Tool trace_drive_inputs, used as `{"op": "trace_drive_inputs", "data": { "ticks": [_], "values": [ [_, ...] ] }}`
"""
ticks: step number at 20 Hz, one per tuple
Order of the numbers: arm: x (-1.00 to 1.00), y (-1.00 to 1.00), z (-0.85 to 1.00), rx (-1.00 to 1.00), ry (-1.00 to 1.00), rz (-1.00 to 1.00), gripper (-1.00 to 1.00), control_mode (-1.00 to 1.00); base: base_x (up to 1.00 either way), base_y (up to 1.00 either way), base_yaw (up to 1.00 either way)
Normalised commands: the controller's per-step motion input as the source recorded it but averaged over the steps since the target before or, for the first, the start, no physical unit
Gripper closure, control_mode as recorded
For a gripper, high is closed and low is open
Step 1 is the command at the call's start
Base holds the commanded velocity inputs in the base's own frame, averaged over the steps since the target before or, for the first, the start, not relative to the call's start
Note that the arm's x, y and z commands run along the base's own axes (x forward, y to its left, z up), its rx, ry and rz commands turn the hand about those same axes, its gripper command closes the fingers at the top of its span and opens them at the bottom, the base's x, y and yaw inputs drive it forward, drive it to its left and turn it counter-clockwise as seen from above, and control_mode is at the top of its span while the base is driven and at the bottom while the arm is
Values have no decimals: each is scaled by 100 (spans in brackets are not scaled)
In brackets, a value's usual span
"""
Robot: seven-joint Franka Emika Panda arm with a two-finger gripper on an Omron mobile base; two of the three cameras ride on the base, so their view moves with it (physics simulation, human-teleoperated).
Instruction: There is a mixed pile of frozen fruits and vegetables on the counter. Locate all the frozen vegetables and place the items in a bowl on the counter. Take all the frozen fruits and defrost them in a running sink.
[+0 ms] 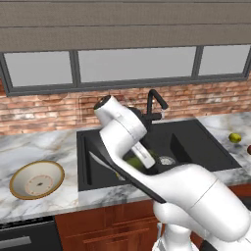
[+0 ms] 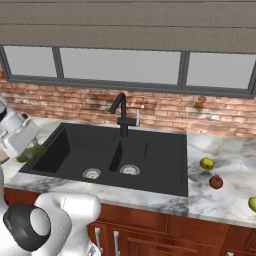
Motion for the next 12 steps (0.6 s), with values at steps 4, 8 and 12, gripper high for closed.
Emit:
{"op": "trace_drive_inputs", "data": {
  "ticks": [4,8,12],
  "values": [
    [39,61,0,0,12,17,100,-100,0,0,0],
    [43,64,0,0,17,16,100,-100,0,0,0],
    [30,66,0,0,14,20,100,-100,0,0,0]
  ]
}}
